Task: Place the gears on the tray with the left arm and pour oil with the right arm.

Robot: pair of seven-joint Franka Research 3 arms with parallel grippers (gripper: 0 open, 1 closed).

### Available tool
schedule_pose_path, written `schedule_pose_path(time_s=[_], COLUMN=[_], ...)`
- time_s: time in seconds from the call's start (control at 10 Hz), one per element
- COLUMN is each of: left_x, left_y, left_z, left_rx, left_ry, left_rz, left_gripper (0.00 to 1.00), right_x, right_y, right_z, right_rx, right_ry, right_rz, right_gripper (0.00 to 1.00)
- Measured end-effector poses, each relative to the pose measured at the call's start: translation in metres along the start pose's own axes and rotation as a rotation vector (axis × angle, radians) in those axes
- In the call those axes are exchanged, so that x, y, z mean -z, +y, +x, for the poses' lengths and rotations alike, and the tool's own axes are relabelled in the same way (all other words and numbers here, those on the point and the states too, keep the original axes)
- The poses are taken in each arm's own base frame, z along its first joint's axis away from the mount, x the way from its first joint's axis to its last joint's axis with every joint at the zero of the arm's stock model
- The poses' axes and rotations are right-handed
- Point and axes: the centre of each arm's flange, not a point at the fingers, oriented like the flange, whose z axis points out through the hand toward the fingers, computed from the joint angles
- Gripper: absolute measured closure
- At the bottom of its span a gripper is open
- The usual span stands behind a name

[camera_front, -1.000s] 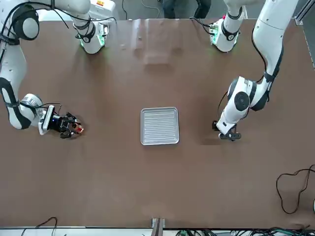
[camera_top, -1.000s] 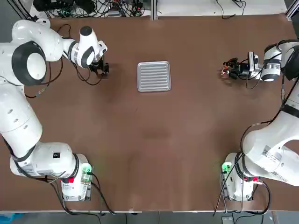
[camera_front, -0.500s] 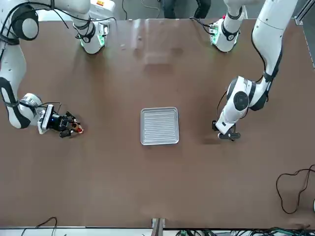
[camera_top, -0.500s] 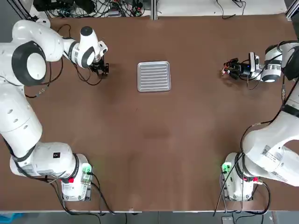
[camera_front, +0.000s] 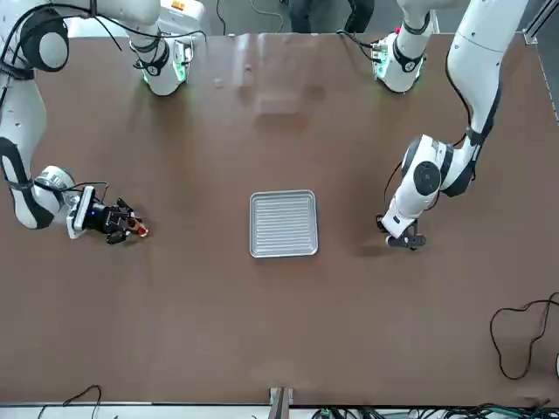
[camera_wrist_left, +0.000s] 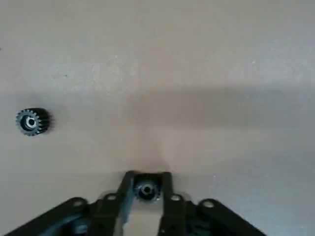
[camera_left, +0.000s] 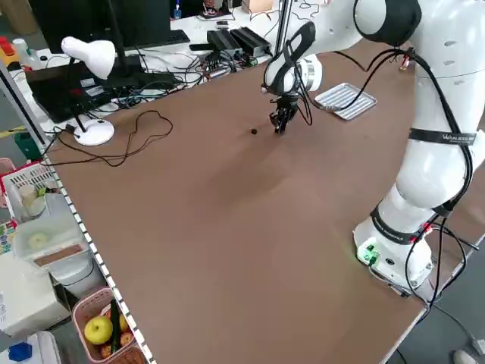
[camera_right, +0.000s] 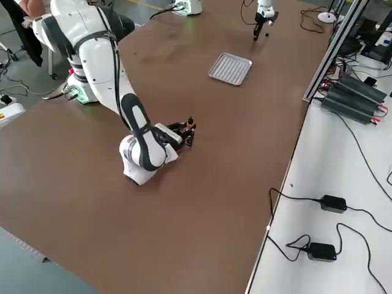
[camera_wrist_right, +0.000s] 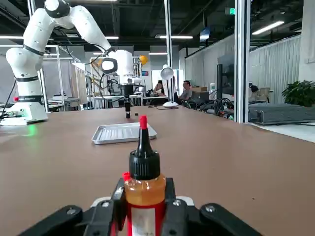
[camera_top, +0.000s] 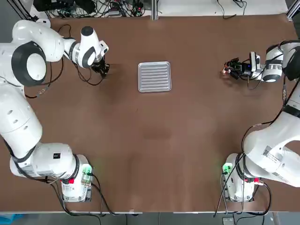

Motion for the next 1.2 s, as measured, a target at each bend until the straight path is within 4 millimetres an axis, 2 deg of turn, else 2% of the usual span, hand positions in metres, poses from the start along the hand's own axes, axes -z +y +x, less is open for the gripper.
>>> schedule_pose_path(time_s=[0.2, 0.4, 0.7, 1.0, 1.2], left_x=[0.0, 0.007, 0.041, 0.089, 0.098], left_y=[0.002, 0.024, 0.084, 0.159, 0.203], left_z=[0.0, -0.002, 0.002, -0.002, -0.014], left_rx=[0.024, 0.062, 0.141, 0.227, 0.271], left_ry=[0.0, 0.009, 0.022, 0.02, 0.013], left_rz=[-0.002, -0.023, -0.064, -0.103, -0.132], left_gripper=[0.75, 0.75, 0.75, 0.75, 0.75], right_x=[-0.003, -0.012, -0.015, -0.017, -0.021], right_y=[0.002, 0.02, 0.053, 0.068, 0.076], right_z=[0.004, 0.02, 0.069, 0.11, 0.155], right_rx=[-0.046, -0.128, -0.265, -0.361, -0.449], right_ry=[0.015, 0.021, 0.014, -0.009, -0.041], right_rz=[0.011, 0.04, 0.087, 0.109, 0.125], right_gripper=[0.67, 0.67, 0.67, 0.67, 0.67])
